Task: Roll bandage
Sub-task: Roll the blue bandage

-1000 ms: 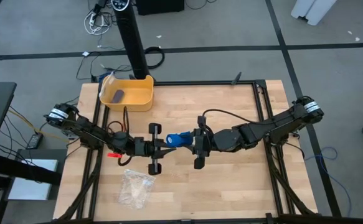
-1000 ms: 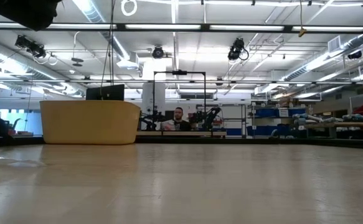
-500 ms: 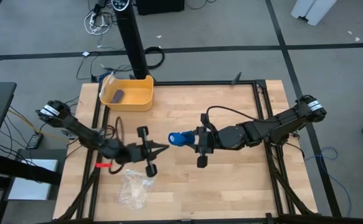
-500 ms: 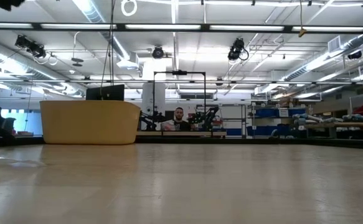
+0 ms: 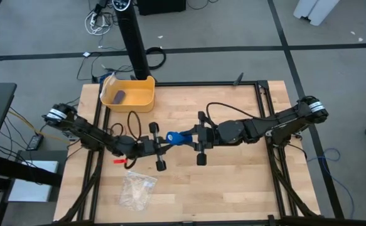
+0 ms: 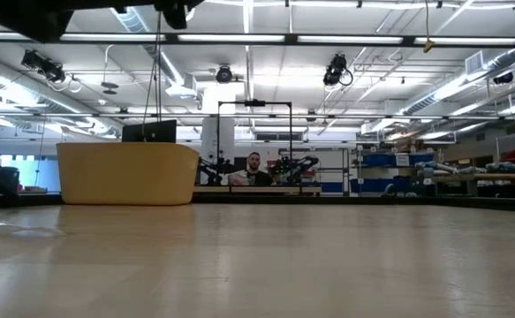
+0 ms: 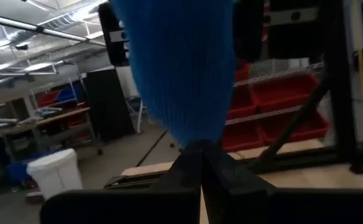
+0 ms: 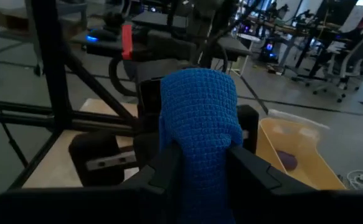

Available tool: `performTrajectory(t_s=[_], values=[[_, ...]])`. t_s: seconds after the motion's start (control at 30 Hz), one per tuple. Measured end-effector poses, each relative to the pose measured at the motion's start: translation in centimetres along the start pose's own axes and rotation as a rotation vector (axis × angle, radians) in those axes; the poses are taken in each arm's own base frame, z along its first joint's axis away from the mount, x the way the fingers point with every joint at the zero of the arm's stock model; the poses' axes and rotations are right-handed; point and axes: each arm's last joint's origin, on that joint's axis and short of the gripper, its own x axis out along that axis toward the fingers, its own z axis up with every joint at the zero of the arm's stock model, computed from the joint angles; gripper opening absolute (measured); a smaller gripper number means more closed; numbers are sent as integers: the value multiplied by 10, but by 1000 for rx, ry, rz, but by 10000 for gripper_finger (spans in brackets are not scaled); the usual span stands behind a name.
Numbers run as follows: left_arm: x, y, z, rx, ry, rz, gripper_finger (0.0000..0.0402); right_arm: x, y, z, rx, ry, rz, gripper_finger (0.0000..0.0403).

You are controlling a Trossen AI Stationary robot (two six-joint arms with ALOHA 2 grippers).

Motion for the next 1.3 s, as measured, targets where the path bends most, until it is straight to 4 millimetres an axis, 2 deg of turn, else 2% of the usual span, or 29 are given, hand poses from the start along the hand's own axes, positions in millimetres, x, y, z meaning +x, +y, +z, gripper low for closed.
performTrajectory(t_s=[0.1, 0.37, 0.8, 1.13, 1.3], values=[[6, -1, 5, 27, 7, 1, 5, 2, -1, -6, 15, 15, 8, 103], [13, -7, 17, 43, -18, -42, 5, 1, -1, -3, 26, -3, 15, 103], [7, -20, 28, 12, -65, -98, 5, 2, -3, -6, -9, 26, -39, 103], [10, -16, 34, -15, -56, 21, 5, 2, -2, -8, -14, 42, -42, 103], [13, -17, 31, 16, 10, 36, 6, 2, -3, -8, -14, 40, -42, 103]])
